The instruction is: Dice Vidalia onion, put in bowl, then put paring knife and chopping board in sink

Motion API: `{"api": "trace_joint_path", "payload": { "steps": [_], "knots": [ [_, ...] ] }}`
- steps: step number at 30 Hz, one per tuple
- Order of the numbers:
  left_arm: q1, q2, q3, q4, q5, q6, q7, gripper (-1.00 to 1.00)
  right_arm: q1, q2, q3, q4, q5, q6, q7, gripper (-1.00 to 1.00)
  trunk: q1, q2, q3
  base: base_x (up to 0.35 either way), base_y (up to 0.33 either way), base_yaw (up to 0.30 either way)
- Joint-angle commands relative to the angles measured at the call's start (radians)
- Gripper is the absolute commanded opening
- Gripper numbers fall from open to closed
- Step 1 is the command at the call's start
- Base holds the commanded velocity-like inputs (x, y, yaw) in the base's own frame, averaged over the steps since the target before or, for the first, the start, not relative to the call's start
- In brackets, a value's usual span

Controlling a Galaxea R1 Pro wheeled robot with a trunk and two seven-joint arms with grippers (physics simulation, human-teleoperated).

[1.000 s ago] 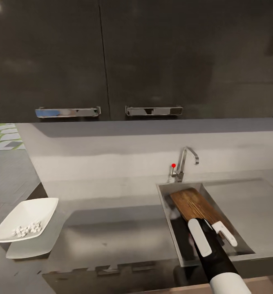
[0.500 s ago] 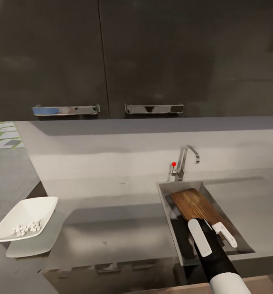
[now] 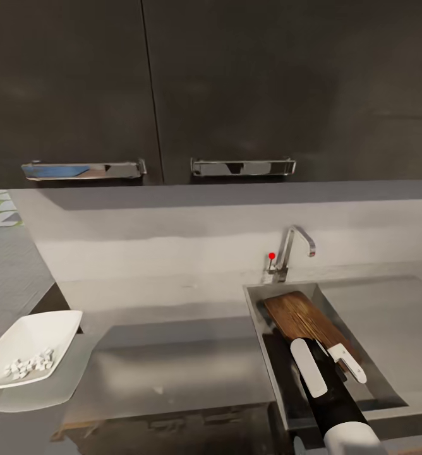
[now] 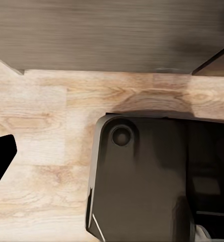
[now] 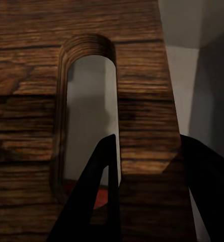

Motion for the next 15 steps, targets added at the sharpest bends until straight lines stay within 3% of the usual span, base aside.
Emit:
{"api": "trace_joint_path", "payload": {
  "steps": [1, 5, 9, 15],
  "knots": [
    [0.0, 0.0, 0.002, -0.001, 0.01, 0.001, -0.01, 1.0, -0.001, 0.001, -0.002, -0.001, -0.002, 0.003, -0.003, -1.0, 0.001, -0.002, -0.004, 0.0, 0.0, 0.0],
    [0.0, 0.0, 0.002, -0.001, 0.011, 0.001, -0.01, 1.0, -0.001, 0.001, -0.002, -0.001, -0.01, 0.004, -0.002, -1.0, 0.001, -0.002, -0.01, 0.0, 0.0, 0.0],
    [0.0, 0.0, 0.002, -0.001, 0.01, 0.001, -0.01, 1.0, -0.001, -0.002, -0.002, -0.001, -0.061, 0.005, -0.002, -1.0, 0.001, -0.002, -0.016, 0.0, 0.0, 0.0],
    [0.0, 0.0, 0.002, -0.001, 0.01, 0.001, -0.01, 1.0, -0.001, -0.007, -0.004, -0.001, -0.071, 0.003, -0.002, -1.0, 0.001, -0.002, -0.026, 0.0, 0.0, 0.0]
  ]
}}
